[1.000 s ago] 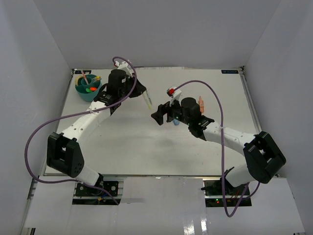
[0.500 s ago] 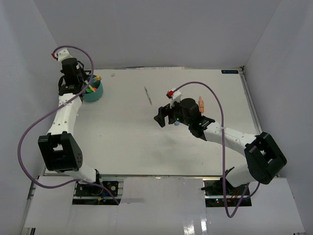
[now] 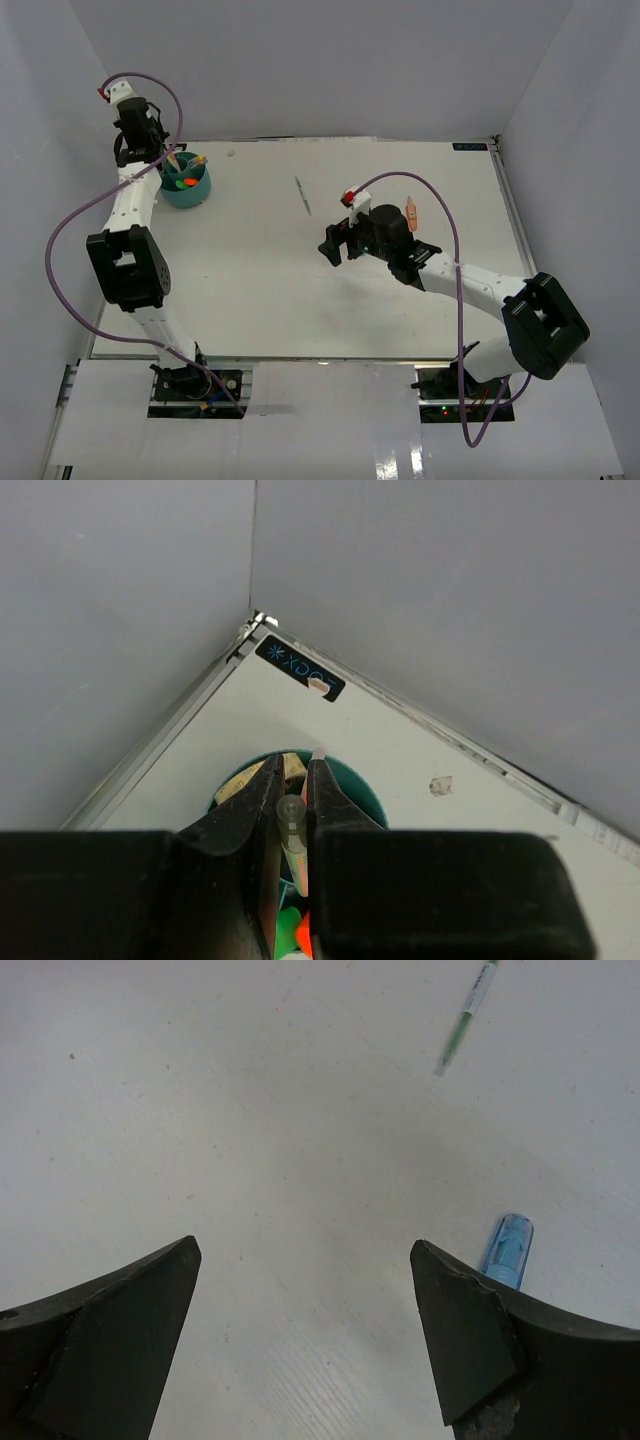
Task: Sort the stationery into containers
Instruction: Place the pen in the storage box, then move the pen to the center of the board, then pick up the pen from the center of the board.
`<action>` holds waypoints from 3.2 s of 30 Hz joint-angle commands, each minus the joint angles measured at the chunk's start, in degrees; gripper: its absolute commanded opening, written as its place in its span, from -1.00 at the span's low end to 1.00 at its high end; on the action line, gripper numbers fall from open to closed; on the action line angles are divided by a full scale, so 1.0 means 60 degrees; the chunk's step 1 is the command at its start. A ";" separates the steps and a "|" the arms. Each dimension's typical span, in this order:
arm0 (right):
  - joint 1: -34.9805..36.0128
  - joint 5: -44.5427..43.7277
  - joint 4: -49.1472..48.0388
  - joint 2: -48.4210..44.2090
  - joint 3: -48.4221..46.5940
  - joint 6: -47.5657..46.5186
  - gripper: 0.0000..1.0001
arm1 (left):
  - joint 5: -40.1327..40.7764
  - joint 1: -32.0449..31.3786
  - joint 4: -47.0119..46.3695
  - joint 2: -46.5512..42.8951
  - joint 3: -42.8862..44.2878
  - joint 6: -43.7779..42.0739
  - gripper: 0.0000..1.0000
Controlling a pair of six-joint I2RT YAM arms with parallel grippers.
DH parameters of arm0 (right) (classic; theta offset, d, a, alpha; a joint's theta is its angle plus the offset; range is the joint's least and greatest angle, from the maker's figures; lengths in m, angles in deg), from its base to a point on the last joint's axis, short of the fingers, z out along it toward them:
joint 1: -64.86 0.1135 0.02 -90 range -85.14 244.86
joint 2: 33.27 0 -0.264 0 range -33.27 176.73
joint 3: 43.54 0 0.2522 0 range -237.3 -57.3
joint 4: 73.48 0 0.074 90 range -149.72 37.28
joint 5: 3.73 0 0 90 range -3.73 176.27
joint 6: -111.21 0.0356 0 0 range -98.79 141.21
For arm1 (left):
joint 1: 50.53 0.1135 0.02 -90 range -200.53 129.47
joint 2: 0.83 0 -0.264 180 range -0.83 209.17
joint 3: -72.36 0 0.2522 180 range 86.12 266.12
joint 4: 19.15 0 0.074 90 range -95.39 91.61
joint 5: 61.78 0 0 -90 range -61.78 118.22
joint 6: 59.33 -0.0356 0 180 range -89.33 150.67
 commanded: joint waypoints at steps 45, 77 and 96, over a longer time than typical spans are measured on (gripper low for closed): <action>0.0149 -0.3256 0.1789 0.6572 -0.6532 -0.0255 0.76 | -0.5105 -0.0919 0.1506 -0.4144 -0.5858 0.2144 0.96; 0.0061 -0.3623 0.2377 0.7177 -0.6393 -0.0007 -0.85 | -0.6055 -0.1887 0.1273 -0.4850 -0.6930 0.2172 0.96; 0.0676 -0.0913 -0.1593 0.0978 -0.0398 0.0447 -0.85 | -0.7626 -0.3541 0.0437 -0.3767 -0.5993 0.4882 0.90</action>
